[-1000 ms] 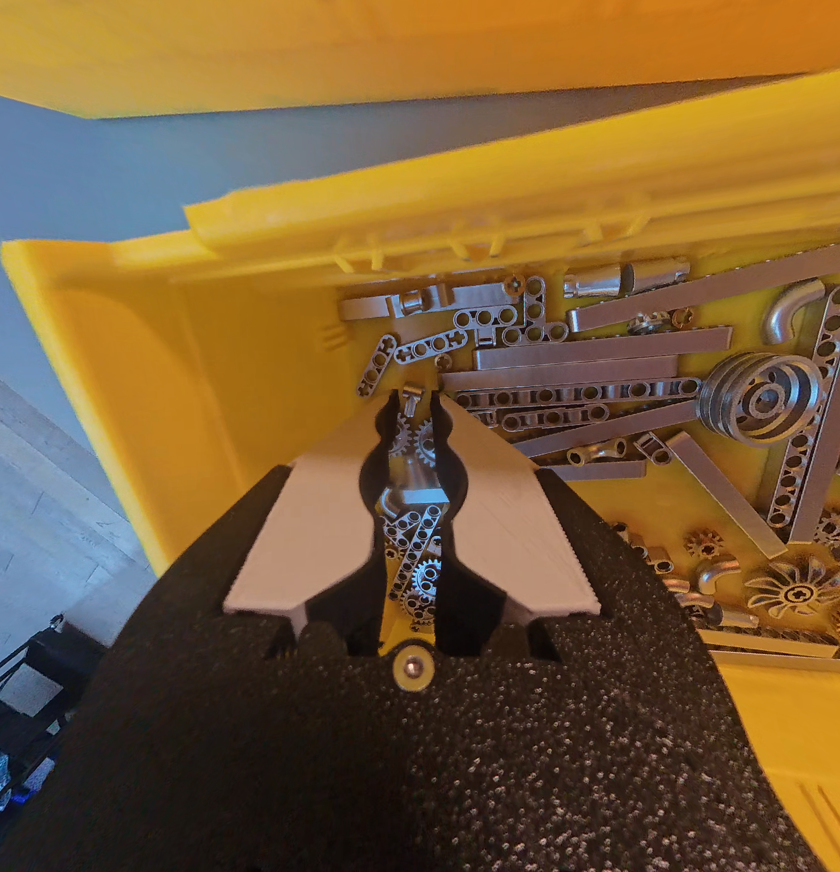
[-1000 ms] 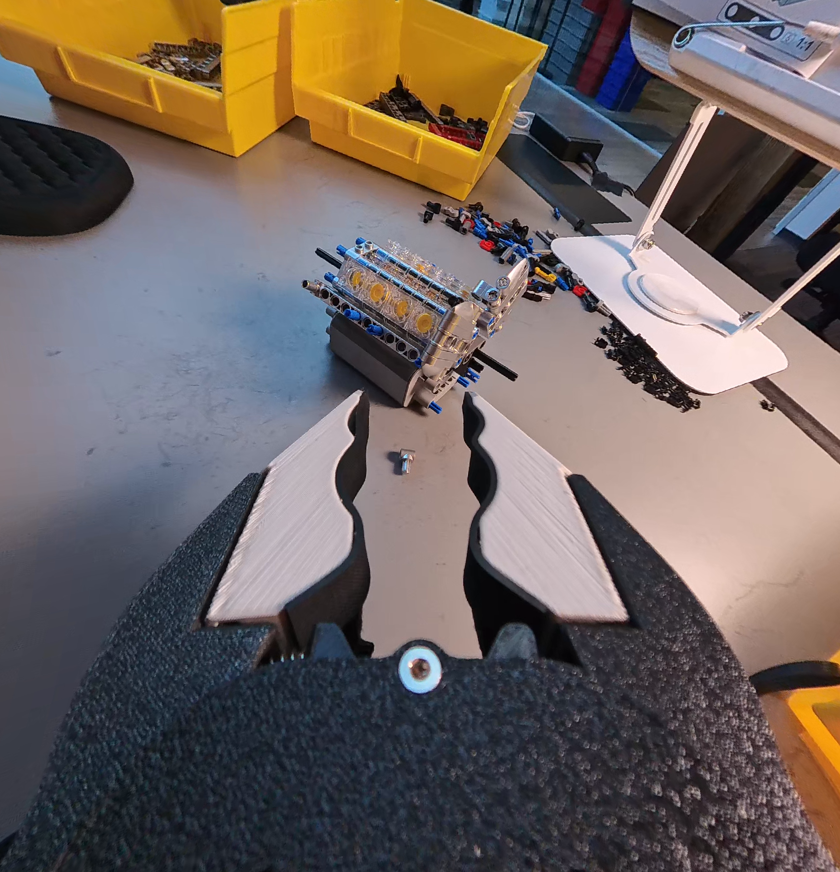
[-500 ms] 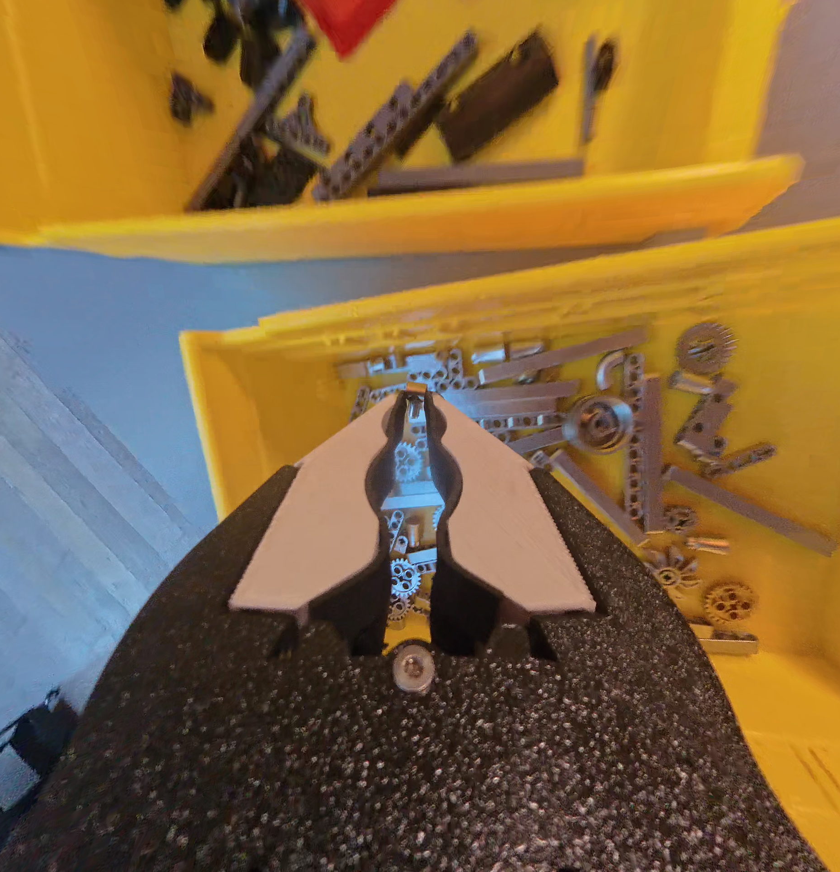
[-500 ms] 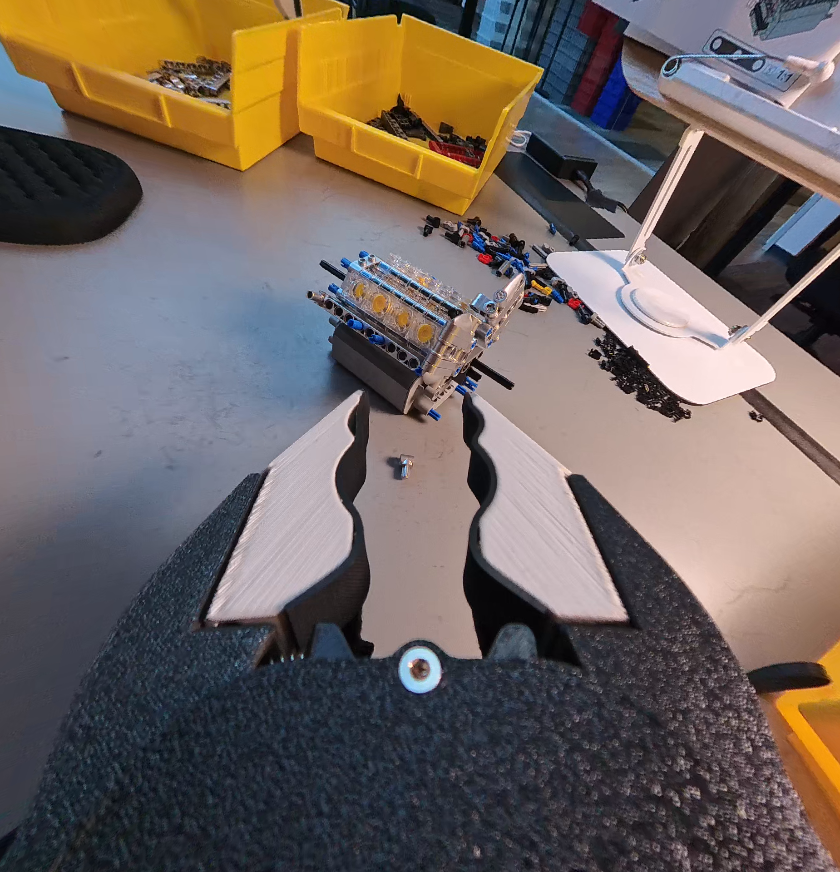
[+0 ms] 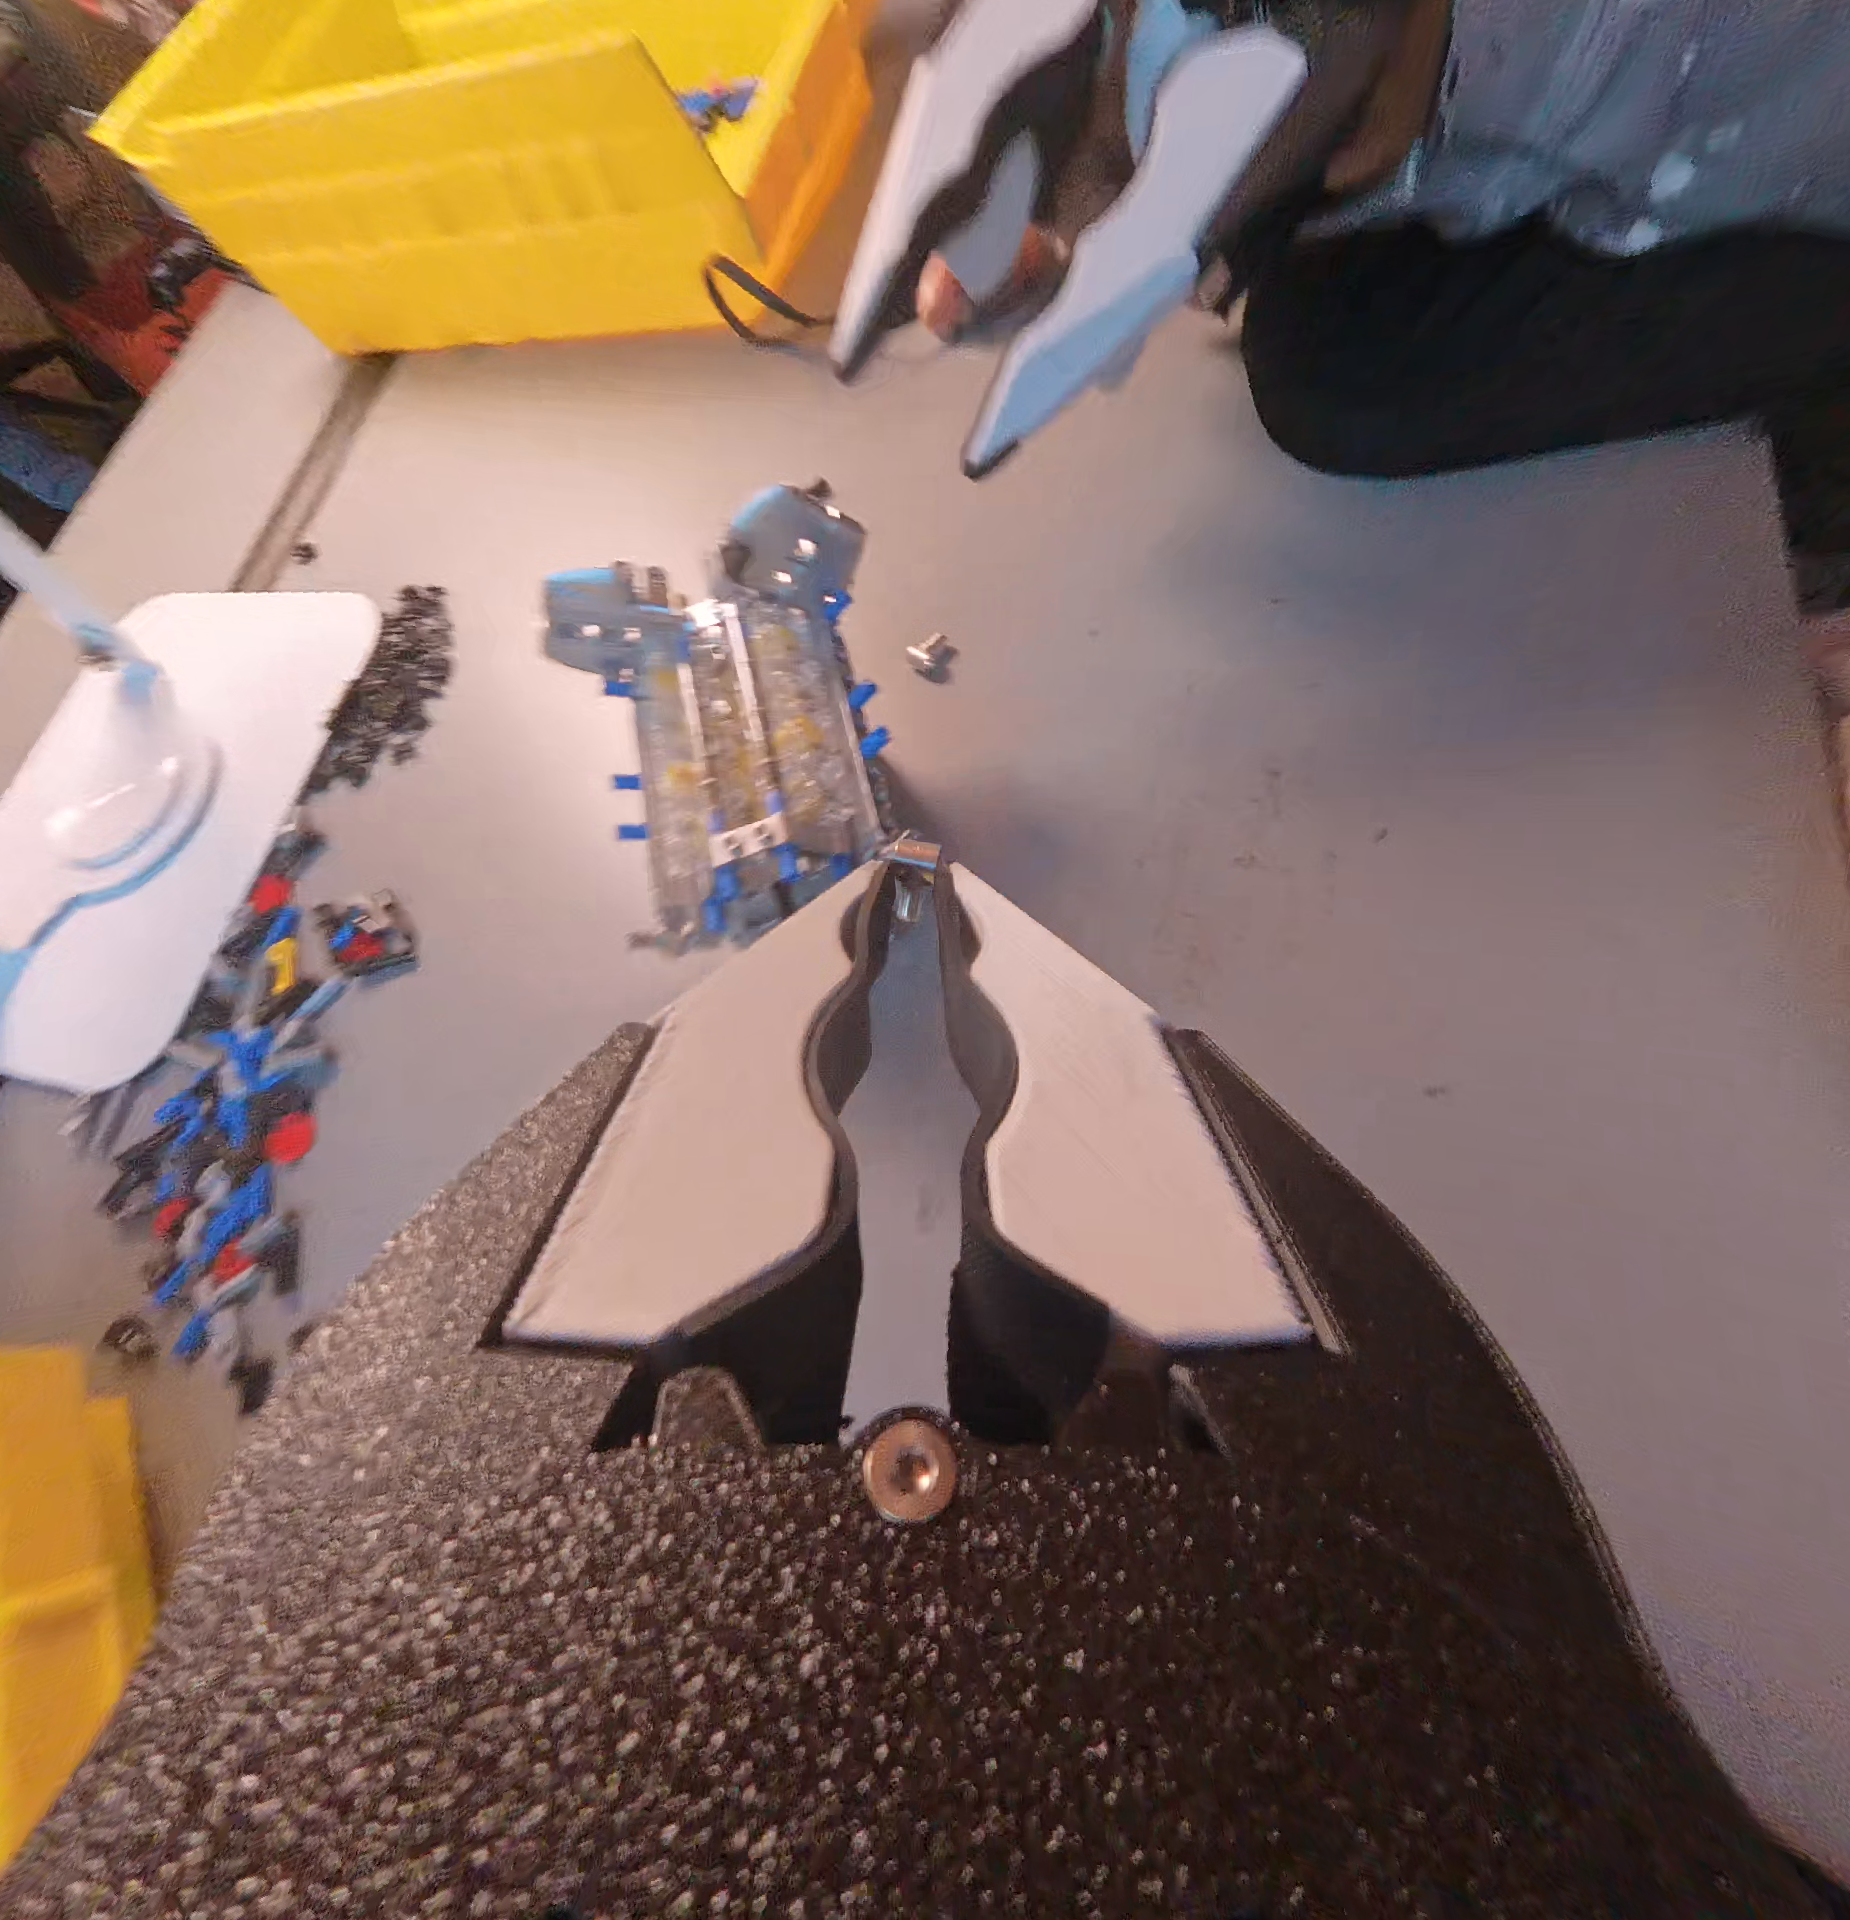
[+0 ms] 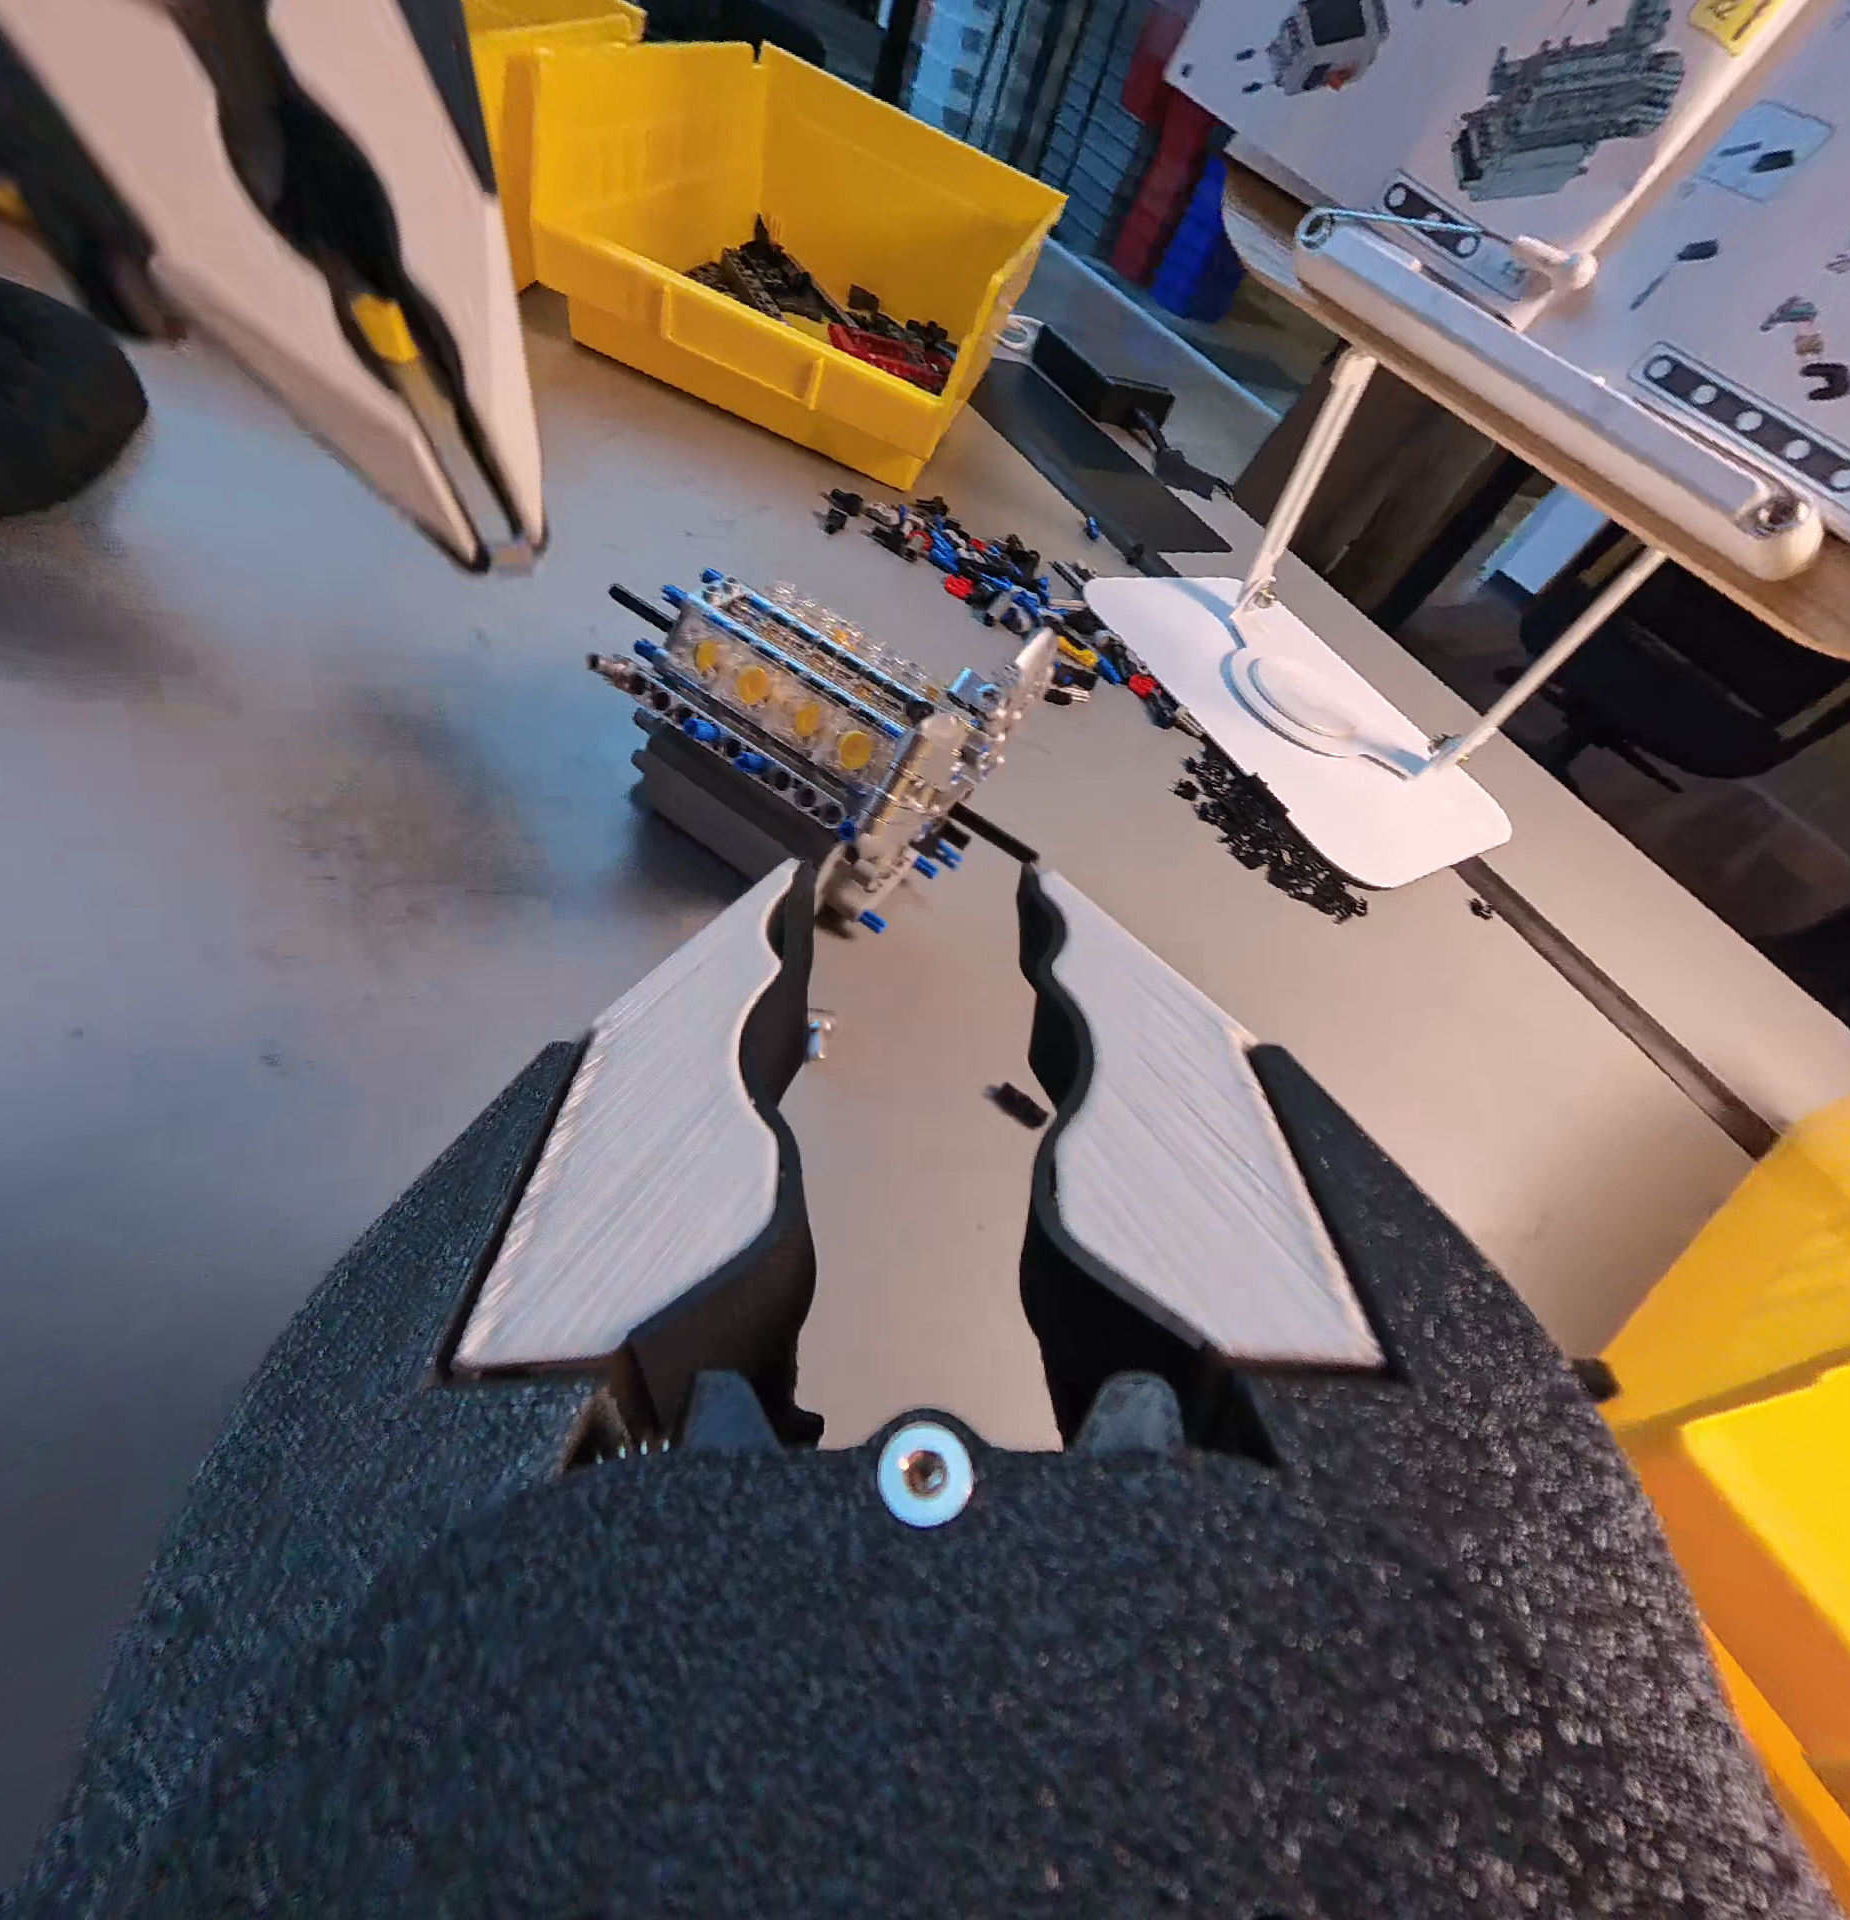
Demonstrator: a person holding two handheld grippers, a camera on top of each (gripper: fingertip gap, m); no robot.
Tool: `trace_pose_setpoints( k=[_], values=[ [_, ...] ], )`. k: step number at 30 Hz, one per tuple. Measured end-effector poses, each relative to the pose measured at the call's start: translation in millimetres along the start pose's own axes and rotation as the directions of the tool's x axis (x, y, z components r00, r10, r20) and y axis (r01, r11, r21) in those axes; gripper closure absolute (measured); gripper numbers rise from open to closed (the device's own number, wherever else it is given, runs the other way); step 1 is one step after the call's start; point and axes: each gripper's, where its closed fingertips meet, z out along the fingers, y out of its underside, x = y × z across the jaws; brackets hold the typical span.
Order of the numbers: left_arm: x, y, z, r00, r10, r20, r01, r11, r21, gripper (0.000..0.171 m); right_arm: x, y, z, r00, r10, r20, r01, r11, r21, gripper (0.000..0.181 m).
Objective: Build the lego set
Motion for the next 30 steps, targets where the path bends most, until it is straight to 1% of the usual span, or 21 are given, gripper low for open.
trace_pose_setpoints(
  k=[2,4,6,9,11,12,13,17,20,22,25,30],
  values=[
    [17,4,39,0.998,0.019,-0.054,-0.021,0.999,-0.04,0.165,15,5,-3,0.998,0.021,-0.061,-0.022,1.0,-0.01,0.143],
    [27,16,60,0.995,0.062,-0.075,-0.07,0.992,-0.108,0.165,26,8,-7,0.994,0.036,-0.108,-0.037,0.999,-0.01,0.143],
    [34,30,69,0.992,0.101,-0.074,-0.111,0.981,-0.158,0.166,35,7,-11,0.988,0.058,-0.143,-0.057,0.998,0.007,0.143],
    [41,34,72,0.995,0.066,-0.069,-0.074,0.989,-0.131,0.166,45,7,-8,0.98,0.103,-0.167,-0.099,0.994,0.036,0.144],
    [40,36,70,0.996,0.055,-0.063,-0.062,0.99,-0.124,0.166,52,4,3,0.98,0.116,-0.16,-0.112,0.993,0.036,0.144],
    [39,36,69,0.997,0.047,-0.06,-0.054,0.992,-0.117,0.166,57,-3,8,0.982,0.111,-0.155,-0.108,0.994,0.027,0.142],
    [39,36,69,0.998,0.033,-0.06,-0.04,0.994,-0.106,0.166,61,-16,12,0.985,0.098,-0.141,-0.094,0.995,0.033,0.142],
    [39,36,69,0.998,0.014,-0.067,-0.021,0.995,-0.095,0.165,70,-82,31,0.999,0.02,-0.044,-0.018,0.999,0.034,0.142],
    [39,36,69,0.998,0.015,-0.065,-0.021,0.996,-0.092,0.166,67,-126,46,0.999,-0.031,0.027,0.03,0.999,0.032,0.142],
    [39,36,69,0.998,0.011,-0.064,-0.017,0.996,-0.09,0.166,61,-145,56,0.996,-0.045,0.071,0.043,0.999,0.026,0.142],
    [39,36,69,0.998,0.001,-0.069,-0.007,0.996,-0.089,0.166,52,-157,71,0.99,-0.076,0.116,0.077,0.997,-0.005,0.142],
    [39,35,69,0.997,-0.009,-0.071,0.003,0.996,-0.086,0.166,47,-150,89,0.984,-0.102,0.148,0.115,0.99,-0.081,0.142]
  ],
)
